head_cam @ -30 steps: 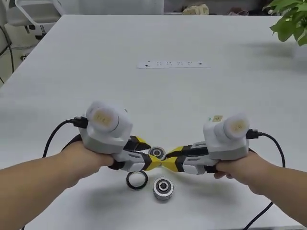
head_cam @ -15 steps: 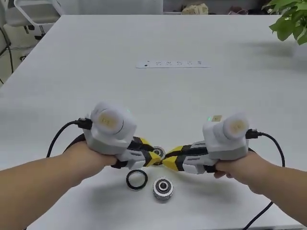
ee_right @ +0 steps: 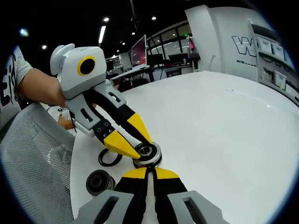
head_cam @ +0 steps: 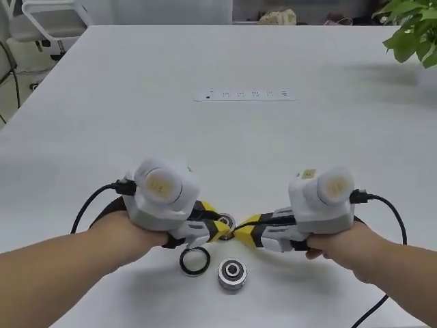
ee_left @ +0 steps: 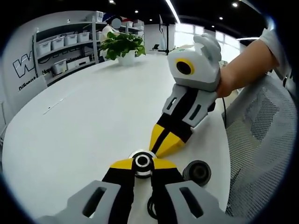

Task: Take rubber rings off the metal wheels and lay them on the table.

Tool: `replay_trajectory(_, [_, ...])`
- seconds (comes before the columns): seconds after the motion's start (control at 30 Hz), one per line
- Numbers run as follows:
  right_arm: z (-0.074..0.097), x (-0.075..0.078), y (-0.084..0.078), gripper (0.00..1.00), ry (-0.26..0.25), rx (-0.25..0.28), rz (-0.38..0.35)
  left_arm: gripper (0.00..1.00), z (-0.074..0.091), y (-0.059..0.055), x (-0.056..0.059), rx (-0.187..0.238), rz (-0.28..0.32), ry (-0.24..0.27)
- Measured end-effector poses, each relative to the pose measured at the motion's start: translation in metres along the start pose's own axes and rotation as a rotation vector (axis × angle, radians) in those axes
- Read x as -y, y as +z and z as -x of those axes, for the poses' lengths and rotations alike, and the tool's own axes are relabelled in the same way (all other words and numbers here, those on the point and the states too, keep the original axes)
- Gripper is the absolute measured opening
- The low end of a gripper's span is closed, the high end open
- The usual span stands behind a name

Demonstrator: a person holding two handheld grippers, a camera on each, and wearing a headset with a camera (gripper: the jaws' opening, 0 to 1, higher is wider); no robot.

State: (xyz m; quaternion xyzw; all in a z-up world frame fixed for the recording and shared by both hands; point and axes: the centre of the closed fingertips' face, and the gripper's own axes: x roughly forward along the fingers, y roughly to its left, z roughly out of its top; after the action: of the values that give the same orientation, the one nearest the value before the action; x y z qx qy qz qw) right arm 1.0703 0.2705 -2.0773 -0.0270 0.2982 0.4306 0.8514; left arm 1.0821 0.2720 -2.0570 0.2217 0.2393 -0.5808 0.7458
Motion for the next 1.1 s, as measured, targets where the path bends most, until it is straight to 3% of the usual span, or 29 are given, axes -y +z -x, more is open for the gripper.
replay_trajectory(0.3, [0.002, 0.003, 0.0, 0.0, -0.002, 0.017, -0.121, 0.08, 0.001, -0.002, 0.001, -0.009, 0.019, 0.013])
replay_trajectory(0.57, [0.008, 0.011, 0.01, 0.0, -0.013, 0.081, -0.204, 0.08, 0.003, -0.002, 0.003, 0.001, 0.023, 0.019])
replay_trajectory(1.1, [0.01, 0.006, 0.017, 0.0, 0.025, 0.117, -0.276, 0.08, 0.004, -0.003, 0.003, -0.002, 0.022, 0.027])
